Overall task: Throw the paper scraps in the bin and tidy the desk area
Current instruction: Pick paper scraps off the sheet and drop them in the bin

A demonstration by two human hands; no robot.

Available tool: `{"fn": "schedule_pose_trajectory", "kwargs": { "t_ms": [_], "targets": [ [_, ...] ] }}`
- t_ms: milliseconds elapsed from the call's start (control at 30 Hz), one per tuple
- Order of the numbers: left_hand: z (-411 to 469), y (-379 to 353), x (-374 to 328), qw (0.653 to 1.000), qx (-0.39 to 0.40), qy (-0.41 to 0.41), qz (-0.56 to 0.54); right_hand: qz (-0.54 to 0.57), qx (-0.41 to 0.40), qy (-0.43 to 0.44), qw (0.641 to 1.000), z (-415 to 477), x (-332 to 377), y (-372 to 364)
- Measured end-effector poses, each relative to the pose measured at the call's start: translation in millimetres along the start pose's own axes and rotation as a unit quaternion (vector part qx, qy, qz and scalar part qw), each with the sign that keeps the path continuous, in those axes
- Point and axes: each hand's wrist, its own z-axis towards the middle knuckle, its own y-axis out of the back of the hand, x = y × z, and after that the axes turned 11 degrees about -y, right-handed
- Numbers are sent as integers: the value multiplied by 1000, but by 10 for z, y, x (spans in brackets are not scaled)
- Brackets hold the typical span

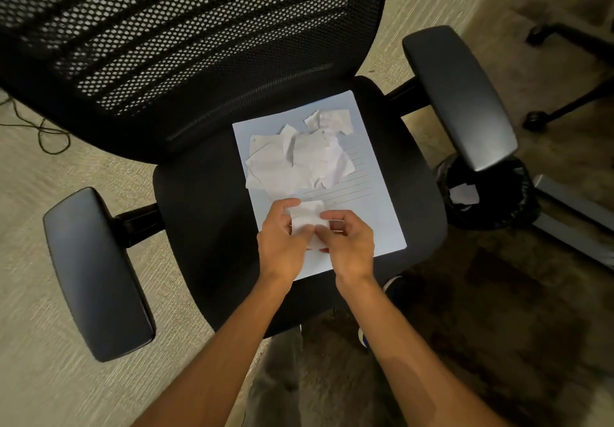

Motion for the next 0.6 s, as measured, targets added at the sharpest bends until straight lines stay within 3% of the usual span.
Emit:
{"fn": "schedule_pose_trajectory", "kwargs": {
  "t_ms": [300,600],
  "targets": [
    [-306,-567,-326,998,62,-31,-7,51,-58,57,995,-111,2,771],
    [-371,-1920,-751,980,194,-51,16,174,-176,46,968,259,93,2048]
  ]
}}
